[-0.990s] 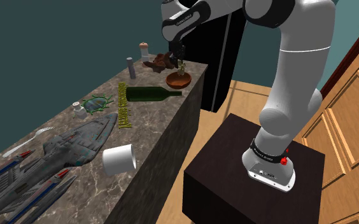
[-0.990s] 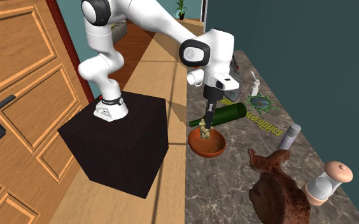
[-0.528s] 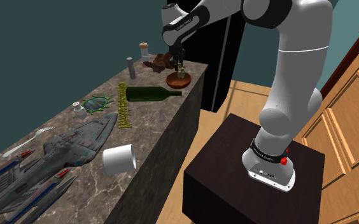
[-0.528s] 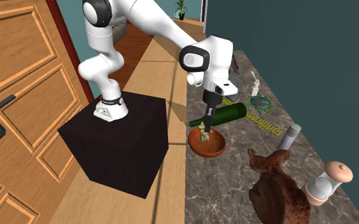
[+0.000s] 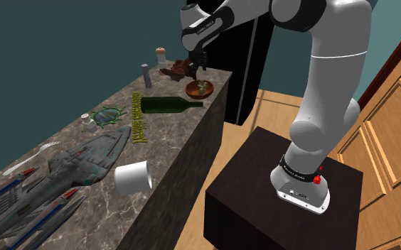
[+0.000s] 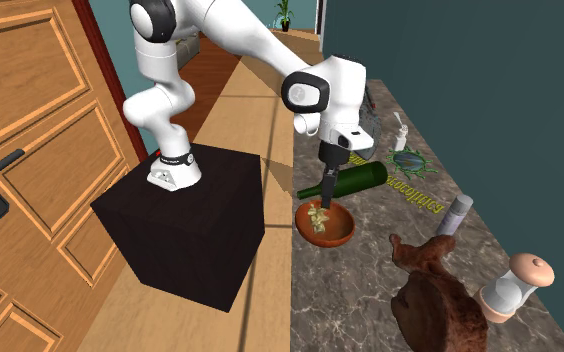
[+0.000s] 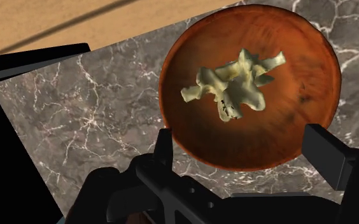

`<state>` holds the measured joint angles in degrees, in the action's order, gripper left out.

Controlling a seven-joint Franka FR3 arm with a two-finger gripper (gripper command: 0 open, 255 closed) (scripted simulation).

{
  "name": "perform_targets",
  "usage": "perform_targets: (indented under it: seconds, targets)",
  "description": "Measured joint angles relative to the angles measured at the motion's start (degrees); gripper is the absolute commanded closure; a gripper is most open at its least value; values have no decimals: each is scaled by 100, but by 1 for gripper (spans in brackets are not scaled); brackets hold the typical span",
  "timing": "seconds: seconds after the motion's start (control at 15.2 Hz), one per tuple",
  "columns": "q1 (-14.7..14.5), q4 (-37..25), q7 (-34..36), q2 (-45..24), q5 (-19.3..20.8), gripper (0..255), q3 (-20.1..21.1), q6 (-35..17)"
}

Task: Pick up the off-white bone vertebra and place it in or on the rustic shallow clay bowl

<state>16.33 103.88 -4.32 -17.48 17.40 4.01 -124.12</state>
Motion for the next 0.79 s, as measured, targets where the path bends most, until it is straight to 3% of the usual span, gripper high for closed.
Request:
perform_targets:
  seconds: [0.4,0.79]
  targets:
    - [-63,-239,-47,272,-88,0,63,512]
    - [-68,-293,-65,305,-103,0,69,605]
